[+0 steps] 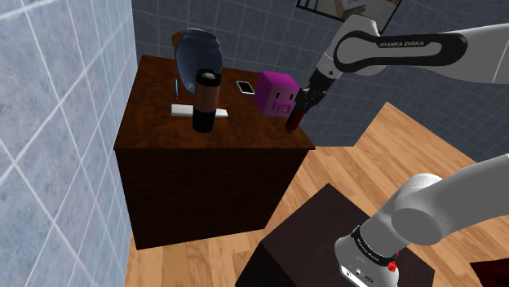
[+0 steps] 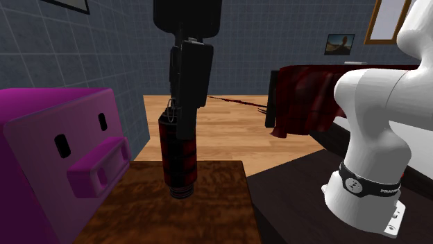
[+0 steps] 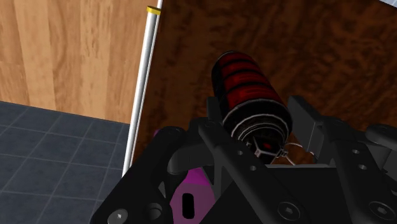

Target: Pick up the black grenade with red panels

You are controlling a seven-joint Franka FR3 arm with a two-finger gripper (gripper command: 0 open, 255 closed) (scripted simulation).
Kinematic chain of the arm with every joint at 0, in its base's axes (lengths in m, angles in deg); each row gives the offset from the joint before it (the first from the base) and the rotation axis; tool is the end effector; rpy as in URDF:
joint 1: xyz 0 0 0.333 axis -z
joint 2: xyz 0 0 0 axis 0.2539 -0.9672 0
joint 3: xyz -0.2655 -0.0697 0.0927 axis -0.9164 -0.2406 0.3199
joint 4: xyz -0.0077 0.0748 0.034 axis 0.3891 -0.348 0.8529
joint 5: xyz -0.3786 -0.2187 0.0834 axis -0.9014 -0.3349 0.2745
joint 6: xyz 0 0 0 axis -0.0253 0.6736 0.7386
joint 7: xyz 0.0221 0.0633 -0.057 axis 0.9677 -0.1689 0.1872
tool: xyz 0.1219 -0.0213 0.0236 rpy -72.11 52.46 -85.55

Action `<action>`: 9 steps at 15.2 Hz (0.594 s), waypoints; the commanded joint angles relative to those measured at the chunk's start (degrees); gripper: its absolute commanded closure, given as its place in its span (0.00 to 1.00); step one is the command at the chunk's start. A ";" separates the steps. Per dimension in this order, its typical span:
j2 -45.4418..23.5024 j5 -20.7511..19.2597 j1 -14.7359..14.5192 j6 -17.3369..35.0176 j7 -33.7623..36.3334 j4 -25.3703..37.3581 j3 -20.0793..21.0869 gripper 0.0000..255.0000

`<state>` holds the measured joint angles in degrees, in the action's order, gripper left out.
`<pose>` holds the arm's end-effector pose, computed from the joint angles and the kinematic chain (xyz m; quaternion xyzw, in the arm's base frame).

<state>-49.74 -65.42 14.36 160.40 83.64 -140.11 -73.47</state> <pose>0.5048 -0.0769 0.4268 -0.9944 0.0701 -0.0690 0.0388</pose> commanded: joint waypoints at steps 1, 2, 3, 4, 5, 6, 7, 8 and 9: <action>-0.04 0.05 -0.04 -0.04 0.00 -0.08 0.04 1.00; -0.07 0.05 -0.05 0.00 0.00 -0.08 0.04 1.00; -0.09 0.05 -0.04 -0.01 -0.02 -0.06 0.03 1.00; -0.09 0.06 -0.04 0.04 -0.02 -0.10 0.03 1.00; -0.13 0.04 -0.02 -0.04 -0.13 0.01 -0.06 1.00; 0.06 0.00 -0.02 -0.84 -0.04 0.63 -0.03 1.00; 0.23 -0.04 -0.01 -1.63 0.03 1.26 0.01 1.00; 0.36 -0.06 -0.01 -2.42 0.11 1.92 0.04 1.00; 0.49 -0.09 -0.01 -3.21 0.18 2.57 0.08 1.00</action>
<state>-49.31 -65.50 14.36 157.90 83.75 -138.16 -73.43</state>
